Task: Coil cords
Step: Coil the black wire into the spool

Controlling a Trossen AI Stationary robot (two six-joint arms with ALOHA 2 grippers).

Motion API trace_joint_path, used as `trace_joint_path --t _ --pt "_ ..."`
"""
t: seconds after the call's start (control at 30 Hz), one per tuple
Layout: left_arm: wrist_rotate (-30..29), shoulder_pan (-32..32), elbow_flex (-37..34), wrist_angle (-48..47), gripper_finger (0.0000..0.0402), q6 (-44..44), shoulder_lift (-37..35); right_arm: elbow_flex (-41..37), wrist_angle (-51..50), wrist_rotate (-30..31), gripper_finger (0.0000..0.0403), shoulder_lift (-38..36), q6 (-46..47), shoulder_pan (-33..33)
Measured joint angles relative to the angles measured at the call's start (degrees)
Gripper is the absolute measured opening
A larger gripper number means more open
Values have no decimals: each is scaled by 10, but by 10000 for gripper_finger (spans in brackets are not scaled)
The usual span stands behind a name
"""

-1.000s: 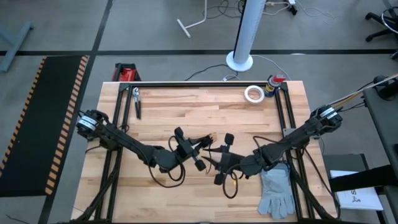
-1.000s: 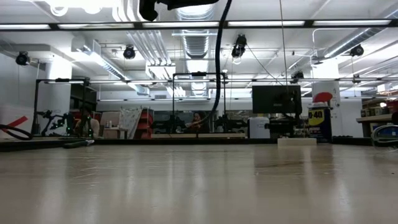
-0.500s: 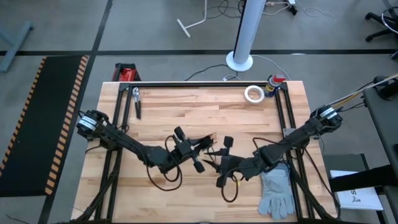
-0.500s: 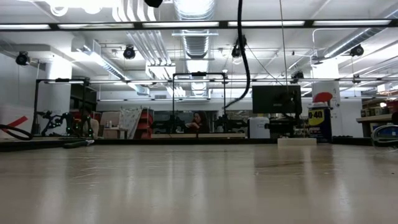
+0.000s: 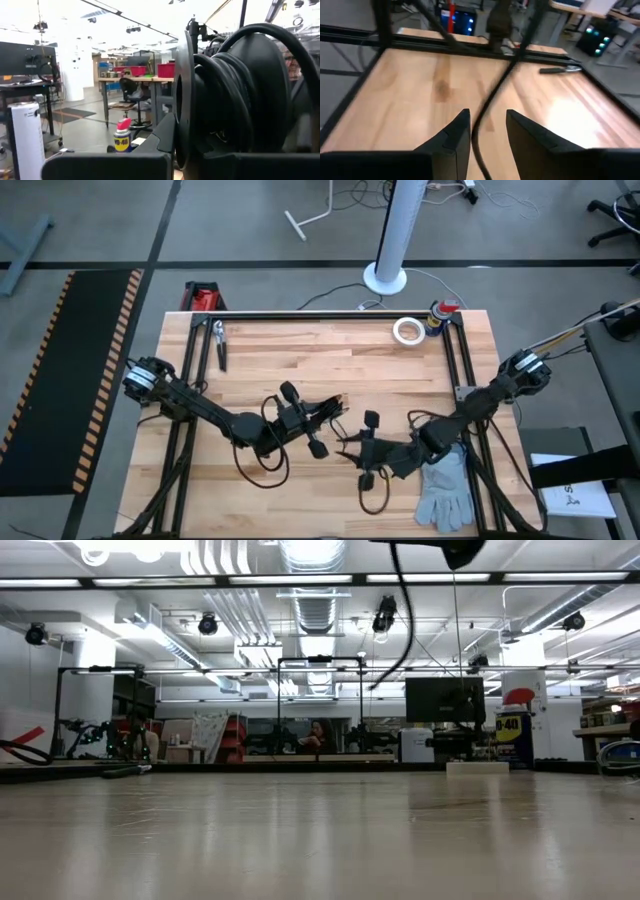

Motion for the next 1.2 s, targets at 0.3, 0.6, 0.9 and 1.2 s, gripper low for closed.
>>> trace_joint_path --t 0.3,0.6,0.9,1.2 --pt "15 3 0 26 0 0 0 -42 125 0 120 -2 -66 14" --pt "17 3 0 30 0 0 0 -42 124 1 50 -4 -75 6" --pt "-9 3 0 -45 0 2 0 40 -133 72 3 -83 -68 16" --pt "-73 18 0 -192 0 -73 0 134 -238 80 1 -83 -118 27"
